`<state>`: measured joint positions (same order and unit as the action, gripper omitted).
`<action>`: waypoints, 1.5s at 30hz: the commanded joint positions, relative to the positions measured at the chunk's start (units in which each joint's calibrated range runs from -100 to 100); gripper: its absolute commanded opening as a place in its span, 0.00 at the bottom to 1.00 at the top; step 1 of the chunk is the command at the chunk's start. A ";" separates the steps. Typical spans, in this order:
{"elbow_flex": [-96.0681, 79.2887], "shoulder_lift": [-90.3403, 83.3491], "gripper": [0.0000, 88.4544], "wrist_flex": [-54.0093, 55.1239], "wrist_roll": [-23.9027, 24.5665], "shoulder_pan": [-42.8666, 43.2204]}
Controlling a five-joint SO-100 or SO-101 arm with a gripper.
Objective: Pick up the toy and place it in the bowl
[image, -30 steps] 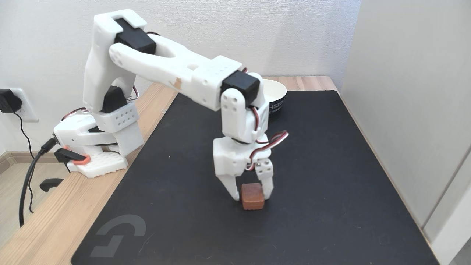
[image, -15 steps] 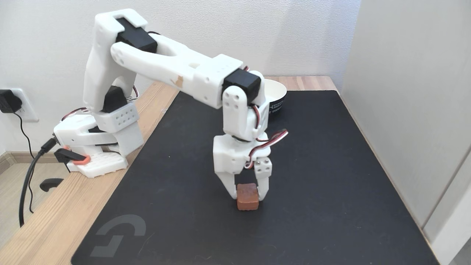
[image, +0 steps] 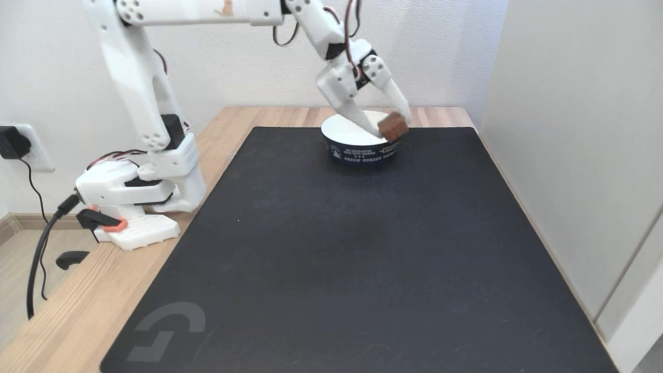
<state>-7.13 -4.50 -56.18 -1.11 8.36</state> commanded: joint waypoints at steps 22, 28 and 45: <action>-41.49 -8.72 0.36 44.84 21.15 29.65; -40.32 -8.88 0.37 45.43 21.15 29.49; -72.86 -57.82 0.02 45.26 11.28 -3.81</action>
<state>-68.35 -48.29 -11.86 13.05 9.61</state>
